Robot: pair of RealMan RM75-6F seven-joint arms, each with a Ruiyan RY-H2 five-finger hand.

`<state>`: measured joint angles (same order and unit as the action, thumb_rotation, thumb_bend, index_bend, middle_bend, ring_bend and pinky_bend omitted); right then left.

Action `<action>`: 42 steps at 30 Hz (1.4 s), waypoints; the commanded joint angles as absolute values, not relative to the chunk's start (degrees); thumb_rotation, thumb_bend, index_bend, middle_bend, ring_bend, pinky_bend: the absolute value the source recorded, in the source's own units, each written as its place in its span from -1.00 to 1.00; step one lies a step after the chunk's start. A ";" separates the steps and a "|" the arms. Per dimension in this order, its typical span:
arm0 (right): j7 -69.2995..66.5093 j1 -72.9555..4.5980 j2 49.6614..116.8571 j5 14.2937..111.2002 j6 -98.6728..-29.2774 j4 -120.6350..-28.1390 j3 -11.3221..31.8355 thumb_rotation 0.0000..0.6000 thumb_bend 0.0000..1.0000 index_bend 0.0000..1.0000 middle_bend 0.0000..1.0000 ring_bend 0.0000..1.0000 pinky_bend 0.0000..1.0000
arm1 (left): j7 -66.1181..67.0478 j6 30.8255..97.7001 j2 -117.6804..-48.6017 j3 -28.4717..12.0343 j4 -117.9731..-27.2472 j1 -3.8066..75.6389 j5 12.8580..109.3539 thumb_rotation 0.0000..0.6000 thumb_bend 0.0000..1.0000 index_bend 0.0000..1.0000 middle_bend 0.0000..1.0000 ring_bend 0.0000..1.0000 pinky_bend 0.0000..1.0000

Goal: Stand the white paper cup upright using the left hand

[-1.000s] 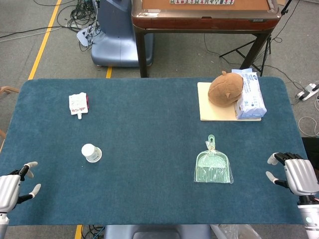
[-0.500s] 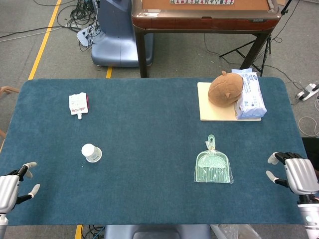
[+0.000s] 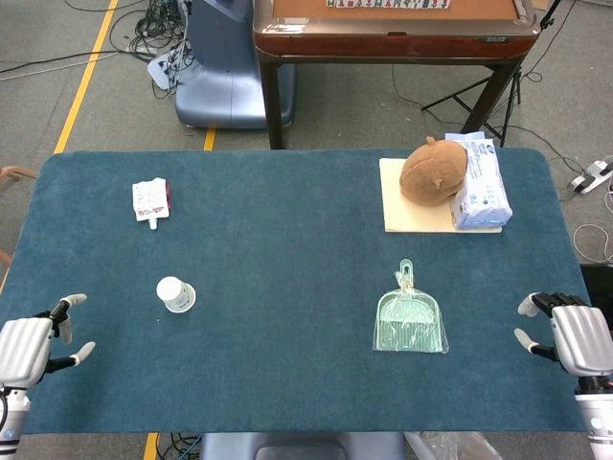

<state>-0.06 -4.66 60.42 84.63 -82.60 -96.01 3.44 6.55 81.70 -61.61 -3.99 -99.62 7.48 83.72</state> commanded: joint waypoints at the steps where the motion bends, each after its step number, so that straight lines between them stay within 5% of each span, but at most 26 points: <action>1: -0.20 -4.61 60.30 84.62 -82.77 -96.00 3.52 1.00 -0.61 0.05 0.04 -0.12 -0.07 | 4.99 79.02 -61.79 -5.63 -99.60 10.08 83.18 1.00 -0.82 -0.49 0.55 0.24 0.37; 6: -0.84 -4.32 59.83 84.60 -83.46 -96.04 3.74 1.00 -0.61 0.05 0.04 -0.12 -0.07 | 6.17 74.88 -61.71 -7.05 -100.30 13.72 82.31 1.00 -0.86 -0.52 0.42 0.10 0.37; 12: -1.29 -4.09 59.45 84.78 -84.02 -96.22 3.86 1.00 -0.61 0.05 0.04 -0.12 -0.07 | 12.66 69.95 -61.67 -7.99 -100.60 17.99 80.72 1.00 -0.87 -0.55 -0.55 -0.48 0.10; 18: -1.67 -3.94 59.16 84.86 -84.36 -96.37 3.97 1.00 -0.61 0.05 0.04 -0.12 -0.07 | 16.38 66.10 -61.95 -8.29 -100.05 21.38 79.54 1.00 -0.87 -0.55 -0.99 -0.81 -0.12; 22: -1.96 -3.82 58.94 84.83 -84.66 -96.48 4.11 1.00 -0.61 0.05 0.04 -0.12 -0.07 | 19.23 64.11 -62.20 -8.25 -99.56 23.31 78.86 1.00 -0.87 -0.56 -1.00 -1.00 -0.35; 42: -3.13 -3.40 58.19 85.05 -85.49 -96.79 4.39 1.00 -0.61 0.05 0.04 -0.12 -0.07 | 34.65 59.99 -64.27 -6.37 -98.88 29.71 77.98 1.00 -0.87 -0.60 -1.00 -1.00 -0.82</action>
